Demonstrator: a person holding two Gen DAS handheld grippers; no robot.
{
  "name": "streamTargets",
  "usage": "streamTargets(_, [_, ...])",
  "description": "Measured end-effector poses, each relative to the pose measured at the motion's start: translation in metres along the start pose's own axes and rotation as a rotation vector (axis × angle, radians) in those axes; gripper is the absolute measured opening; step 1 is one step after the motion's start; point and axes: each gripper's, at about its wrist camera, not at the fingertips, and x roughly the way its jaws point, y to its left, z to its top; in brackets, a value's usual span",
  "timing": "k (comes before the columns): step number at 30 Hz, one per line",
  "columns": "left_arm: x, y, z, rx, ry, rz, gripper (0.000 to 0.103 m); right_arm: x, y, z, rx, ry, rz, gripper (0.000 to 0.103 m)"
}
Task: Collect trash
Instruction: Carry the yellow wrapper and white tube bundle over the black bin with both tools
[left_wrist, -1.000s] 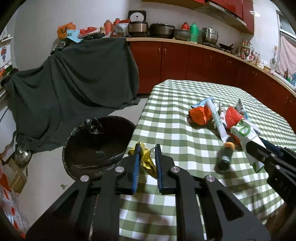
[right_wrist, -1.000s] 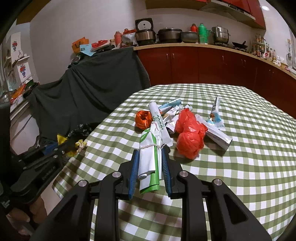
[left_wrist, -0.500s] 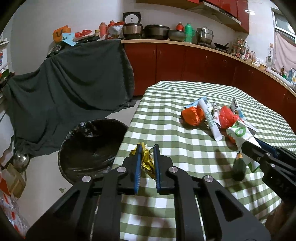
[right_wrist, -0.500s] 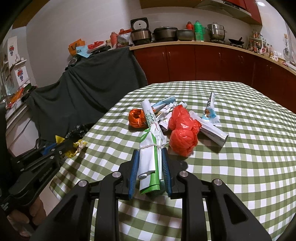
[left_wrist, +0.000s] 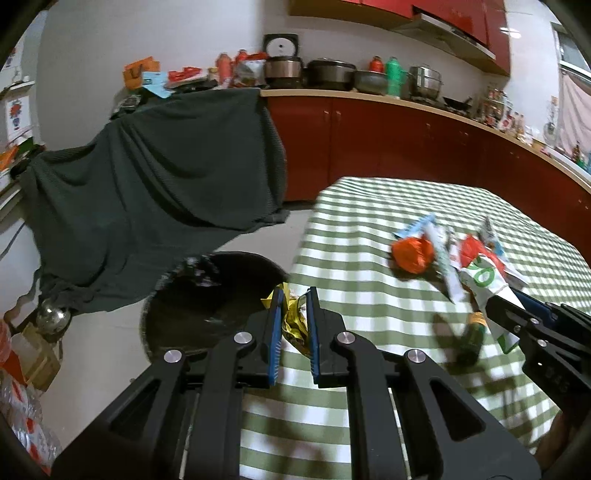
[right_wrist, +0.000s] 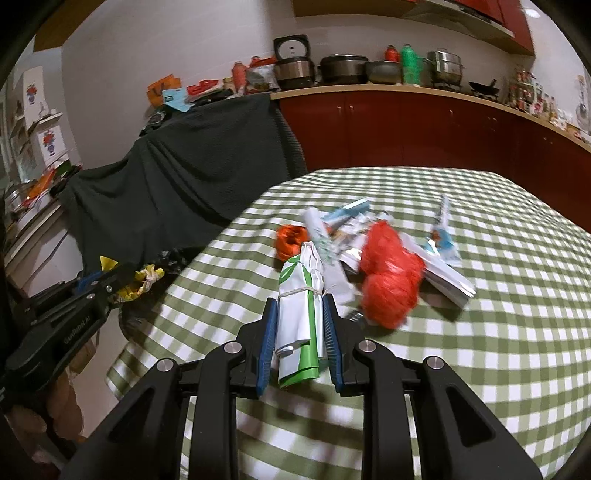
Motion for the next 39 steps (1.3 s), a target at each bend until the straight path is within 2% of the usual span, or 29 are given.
streamTargets(9, [0.007, 0.06, 0.011, -0.078, -0.01, 0.126, 0.012, 0.028, 0.053, 0.021, -0.097, -0.004, 0.107, 0.026])
streamTargets(16, [0.023, 0.094, 0.013, -0.119, 0.012, 0.182, 0.012, 0.062, 0.103, 0.036, -0.173, 0.016, 0.191, 0.026])
streamTargets(24, [0.046, 0.11, 0.013, -0.14, 0.038, 0.193, 0.012, 0.097, 0.136, 0.04, -0.213, 0.068, 0.23, 0.026])
streamTargets(36, [0.076, 0.127, 0.018, -0.151, 0.06, 0.209, 0.013, 0.127, 0.155, 0.047, -0.214, 0.109, 0.229, 0.026])
streamTargets(39, [0.08, 0.13, 0.019, -0.161, 0.068, 0.21, 0.015, 0.134, 0.156, 0.048, -0.211, 0.121, 0.226, 0.029])
